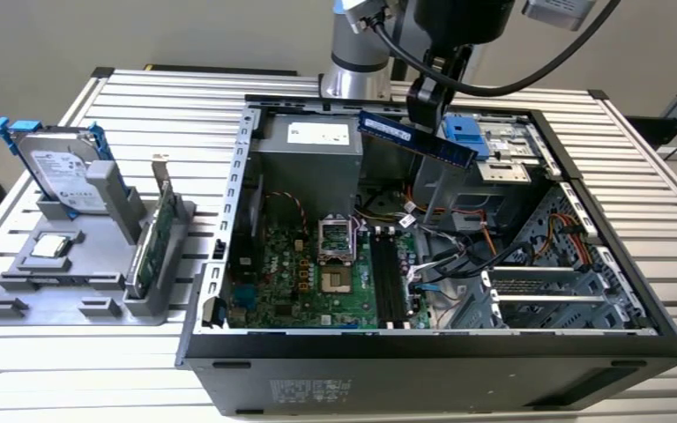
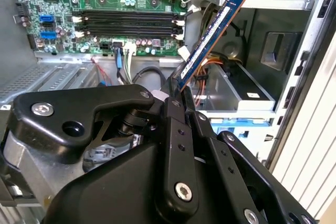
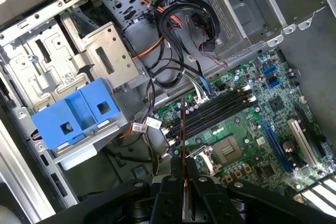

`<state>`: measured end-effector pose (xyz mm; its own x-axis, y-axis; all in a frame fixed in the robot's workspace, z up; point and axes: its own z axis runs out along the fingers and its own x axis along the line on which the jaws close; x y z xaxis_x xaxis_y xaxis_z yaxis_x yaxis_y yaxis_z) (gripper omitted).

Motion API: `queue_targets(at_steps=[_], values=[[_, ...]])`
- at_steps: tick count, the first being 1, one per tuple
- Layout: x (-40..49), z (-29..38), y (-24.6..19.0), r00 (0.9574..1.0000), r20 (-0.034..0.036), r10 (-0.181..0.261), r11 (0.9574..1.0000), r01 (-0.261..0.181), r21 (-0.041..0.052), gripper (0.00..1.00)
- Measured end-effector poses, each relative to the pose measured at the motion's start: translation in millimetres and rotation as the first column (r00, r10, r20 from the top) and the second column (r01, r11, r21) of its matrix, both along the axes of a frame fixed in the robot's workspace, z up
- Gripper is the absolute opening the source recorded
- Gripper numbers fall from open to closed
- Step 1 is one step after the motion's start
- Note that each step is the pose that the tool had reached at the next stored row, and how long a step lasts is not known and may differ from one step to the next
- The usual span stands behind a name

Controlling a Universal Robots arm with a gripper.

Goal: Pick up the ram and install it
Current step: 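Insert the ram into the slot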

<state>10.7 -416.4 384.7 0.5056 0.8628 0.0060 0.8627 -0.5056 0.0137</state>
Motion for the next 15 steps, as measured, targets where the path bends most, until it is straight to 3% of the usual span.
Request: queue_targets(at_steps=[15], values=[[0.0,0.0,0.0,0.9998,0.0000,-0.022,0.9998,0.022,0.0000,0.00]])
